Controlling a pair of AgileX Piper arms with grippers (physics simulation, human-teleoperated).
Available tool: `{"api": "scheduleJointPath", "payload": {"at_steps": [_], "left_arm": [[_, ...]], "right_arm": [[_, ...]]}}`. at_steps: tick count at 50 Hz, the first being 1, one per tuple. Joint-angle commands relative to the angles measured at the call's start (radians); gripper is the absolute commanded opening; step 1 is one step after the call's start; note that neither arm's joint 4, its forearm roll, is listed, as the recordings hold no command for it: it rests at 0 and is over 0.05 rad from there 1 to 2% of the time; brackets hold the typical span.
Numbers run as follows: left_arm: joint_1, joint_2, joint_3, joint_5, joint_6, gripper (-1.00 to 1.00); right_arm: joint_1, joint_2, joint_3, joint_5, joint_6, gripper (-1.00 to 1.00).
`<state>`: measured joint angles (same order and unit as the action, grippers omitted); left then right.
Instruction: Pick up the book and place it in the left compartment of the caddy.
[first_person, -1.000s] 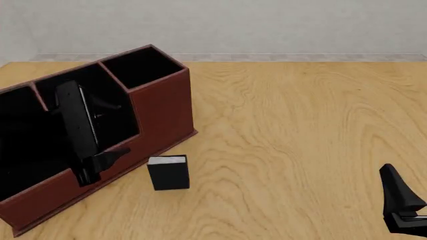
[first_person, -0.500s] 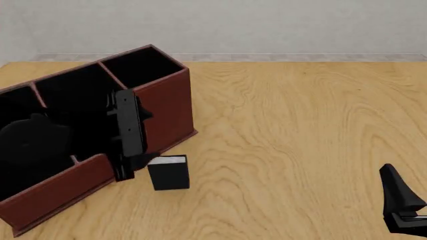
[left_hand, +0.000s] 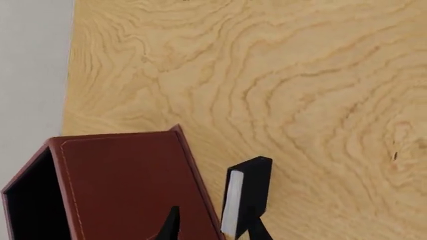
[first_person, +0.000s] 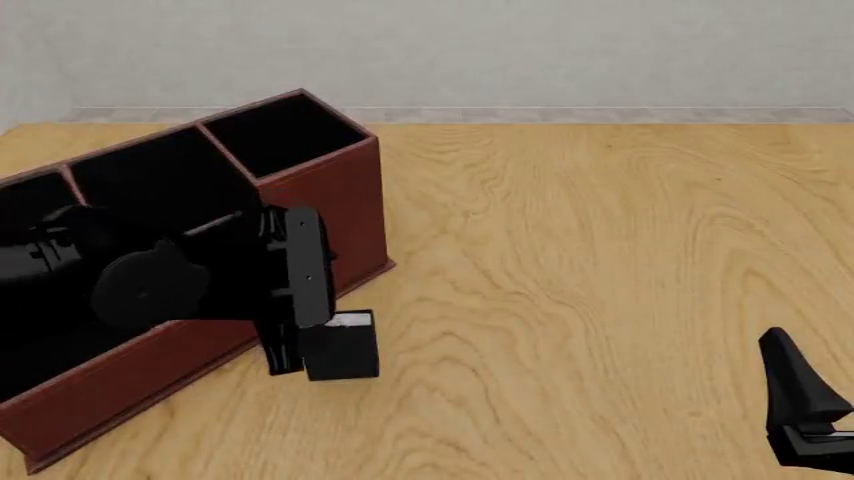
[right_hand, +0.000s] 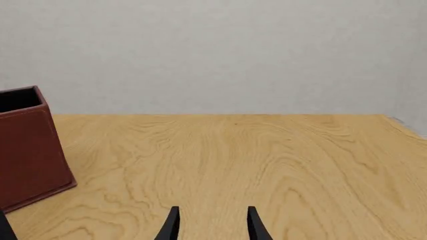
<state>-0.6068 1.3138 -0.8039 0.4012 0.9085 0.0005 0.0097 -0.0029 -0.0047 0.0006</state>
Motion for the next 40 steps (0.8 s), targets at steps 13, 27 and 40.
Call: {"api": "scheduleJointPath", "payload": {"at_steps": [13,27,40], "left_arm": [[-0.034,0.086,0.003,-0.049,-0.076,1.0],[-0.04,0.122,0.022,-0.089,-0.109,1.0],[-0.046,0.156,0.038,-0.126,-0.133,1.0]], "right_arm": [[0.0,-0.003,-0.001,0.003,0.0,1.0],[0.0,-0.003,-0.001,0.003,0.0,1.0],[0.0,-0.003,-0.001,0.003,0.0,1.0]]}}
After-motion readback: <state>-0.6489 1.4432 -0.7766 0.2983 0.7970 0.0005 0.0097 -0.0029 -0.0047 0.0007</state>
